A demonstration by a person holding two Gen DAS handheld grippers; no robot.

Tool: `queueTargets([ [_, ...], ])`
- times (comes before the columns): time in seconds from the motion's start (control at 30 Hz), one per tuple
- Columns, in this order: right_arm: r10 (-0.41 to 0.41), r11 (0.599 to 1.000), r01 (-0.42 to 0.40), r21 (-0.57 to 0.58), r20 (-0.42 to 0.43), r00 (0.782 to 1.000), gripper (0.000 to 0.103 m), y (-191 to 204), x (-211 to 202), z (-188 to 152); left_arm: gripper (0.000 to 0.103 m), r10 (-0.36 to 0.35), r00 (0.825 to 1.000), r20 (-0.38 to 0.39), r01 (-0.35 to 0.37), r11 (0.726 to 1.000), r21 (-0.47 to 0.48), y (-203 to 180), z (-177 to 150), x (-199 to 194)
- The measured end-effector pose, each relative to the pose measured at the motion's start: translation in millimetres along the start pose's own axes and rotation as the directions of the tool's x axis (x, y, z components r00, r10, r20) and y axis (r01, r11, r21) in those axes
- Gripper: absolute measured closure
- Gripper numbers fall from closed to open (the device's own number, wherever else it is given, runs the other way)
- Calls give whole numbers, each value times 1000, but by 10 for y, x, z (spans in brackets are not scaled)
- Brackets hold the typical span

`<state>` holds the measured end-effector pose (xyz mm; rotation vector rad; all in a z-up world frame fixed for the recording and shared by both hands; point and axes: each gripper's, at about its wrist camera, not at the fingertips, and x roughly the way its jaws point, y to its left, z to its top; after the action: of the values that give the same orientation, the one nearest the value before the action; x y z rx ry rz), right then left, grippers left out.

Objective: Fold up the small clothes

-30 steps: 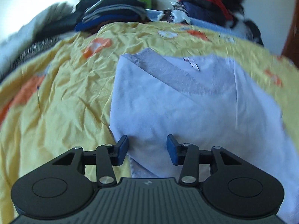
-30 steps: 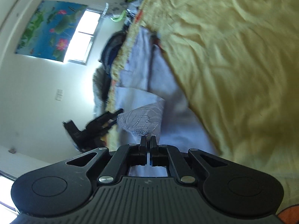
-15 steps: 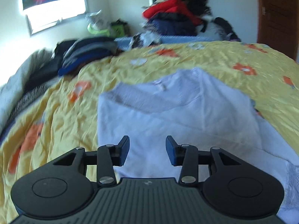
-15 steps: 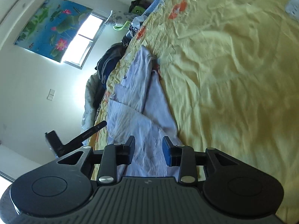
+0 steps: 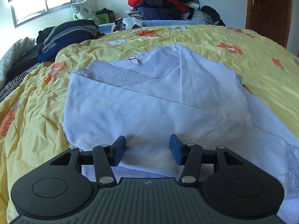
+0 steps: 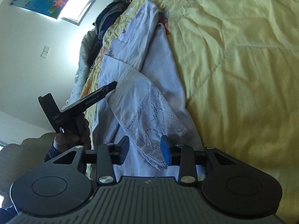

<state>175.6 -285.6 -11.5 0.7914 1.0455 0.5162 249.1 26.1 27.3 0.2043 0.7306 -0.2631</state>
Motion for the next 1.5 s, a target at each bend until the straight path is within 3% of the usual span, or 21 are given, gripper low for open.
queueTargets([
  [0.07, -16, 1000, 16, -12, -26, 1000, 63, 28, -24, 14, 52, 20, 1000, -3, -20, 1000, -3, -51, 16, -67],
  [0.13, -46, 998, 44, -44, -37, 998, 59, 138, -76, 81, 52, -17, 999, 34, 17, 1000, 4, -162, 20, -238],
  [0.2, -5, 996, 8, -87, 33, 999, 56, 258, -215, 198, 52, -80, 994, 79, 78, 996, 30, -351, 2, -409],
  [0.27, 42, 996, -34, -84, 99, 994, 44, 316, -303, 407, 52, -147, 984, 102, 135, 985, 109, -660, -38, -539],
  [0.4, 47, 998, -39, -57, 148, 988, 43, 316, -165, 956, 45, -296, 951, 85, 265, 927, 266, -1390, -212, -653],
  [0.53, 68, 995, -76, 59, 120, 990, 43, 173, 227, 1688, 45, -340, 939, 57, 291, 870, 398, -1902, -416, -649],
  [0.63, 55, 985, -74, 157, 123, 991, 43, 73, 493, 2081, 46, -375, 926, 37, 341, 876, 341, -1929, -481, -602],
  [0.7, 50, 985, -71, 157, 134, 990, 43, 97, 615, 2223, 45, -419, 908, 8, 402, 877, 262, -1843, -447, -557],
  [0.77, 71, 987, -88, 137, 122, 990, 42, 141, 724, 2298, 44, -429, 903, 3, 413, 870, 269, -1832, -442, -545],
  [0.83, 99, 984, -113, 137, 104, 990, 35, 150, 849, 2356, 34, -438, 899, 4, 421, 864, 276, -1856, -462, -537],
  [0.9, 67, 987, -76, 143, 71, 995, 30, 125, 1012, 2430, 30, -437, 899, 14, 414, 862, 293, -1909, -505, -536],
  [0.97, -6, 991, -2, 136, 57, 998, 44, 63, 1143, 2500, 29, -440, 898, 19, 418, 866, 275, -1907, -513, -526],
  [1.07, -24, 991, 17, 133, 58, 998, 56, 1, 1207, 2554, 27, -459, 888, 26, 439, 863, 251, -1868, -517, -530],
  [1.2, -103, 994, 101, 50, 50, 993, 57, 181, 1244, 2543, 27, -473, 881, 19, 454, 855, 250, -1847, -509, -550],
  [1.23, -135, 990, 133, 46, 56, 989, 51, 266, 1237, 2538, 27, -491, 871, 5, 477, 848, 230, -1787, -476, -604],
  [1.3, -98, 995, 99, -6, 67, 993, 45, 464, 1232, 2478, 27, -512, 858, 36, 495, 845, 203, -1626, -415, -706],
  [1.4, 78, 996, -79, -39, -35, 996, 36, 774, 1407, 2410, 26, -443, 890, 106, 415, 884, 214, -1353, -311, -785],
  [1.5, 153, 985, -162, -64, -123, 981, 29, 1150, 1828, 2404, 26, -340, 936, 92, 325, 935, 141, -1098, -221, -554],
])
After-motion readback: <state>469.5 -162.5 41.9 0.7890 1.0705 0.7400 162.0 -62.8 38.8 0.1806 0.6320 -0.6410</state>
